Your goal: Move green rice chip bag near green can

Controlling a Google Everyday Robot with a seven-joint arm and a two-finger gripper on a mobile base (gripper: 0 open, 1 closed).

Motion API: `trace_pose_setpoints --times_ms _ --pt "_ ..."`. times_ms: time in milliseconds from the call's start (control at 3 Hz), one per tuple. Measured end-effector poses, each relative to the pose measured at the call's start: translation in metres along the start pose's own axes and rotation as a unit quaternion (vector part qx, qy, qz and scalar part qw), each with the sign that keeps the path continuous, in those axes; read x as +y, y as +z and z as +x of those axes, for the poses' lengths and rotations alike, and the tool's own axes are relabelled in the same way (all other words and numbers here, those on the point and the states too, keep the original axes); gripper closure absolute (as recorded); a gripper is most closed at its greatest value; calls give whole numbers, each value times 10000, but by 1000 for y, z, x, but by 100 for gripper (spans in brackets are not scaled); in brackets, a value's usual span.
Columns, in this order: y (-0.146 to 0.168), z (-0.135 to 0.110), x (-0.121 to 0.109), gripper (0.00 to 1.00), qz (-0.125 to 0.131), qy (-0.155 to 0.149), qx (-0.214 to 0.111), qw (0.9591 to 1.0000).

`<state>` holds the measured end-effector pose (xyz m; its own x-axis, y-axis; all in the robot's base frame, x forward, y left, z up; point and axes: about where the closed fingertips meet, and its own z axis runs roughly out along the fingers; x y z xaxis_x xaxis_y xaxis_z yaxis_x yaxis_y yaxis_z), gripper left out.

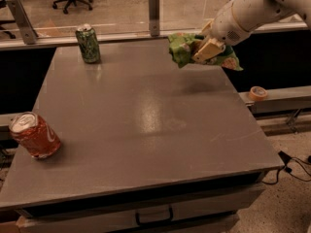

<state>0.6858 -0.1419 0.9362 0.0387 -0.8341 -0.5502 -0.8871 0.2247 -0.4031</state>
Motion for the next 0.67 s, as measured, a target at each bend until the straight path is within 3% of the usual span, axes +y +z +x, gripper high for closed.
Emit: trace_pose_setpoints --times_ms 333,667 --pt "0 0 0 100 -2 0 0 10000" --pt "23 -21 1 100 -31 37 -213 9998"
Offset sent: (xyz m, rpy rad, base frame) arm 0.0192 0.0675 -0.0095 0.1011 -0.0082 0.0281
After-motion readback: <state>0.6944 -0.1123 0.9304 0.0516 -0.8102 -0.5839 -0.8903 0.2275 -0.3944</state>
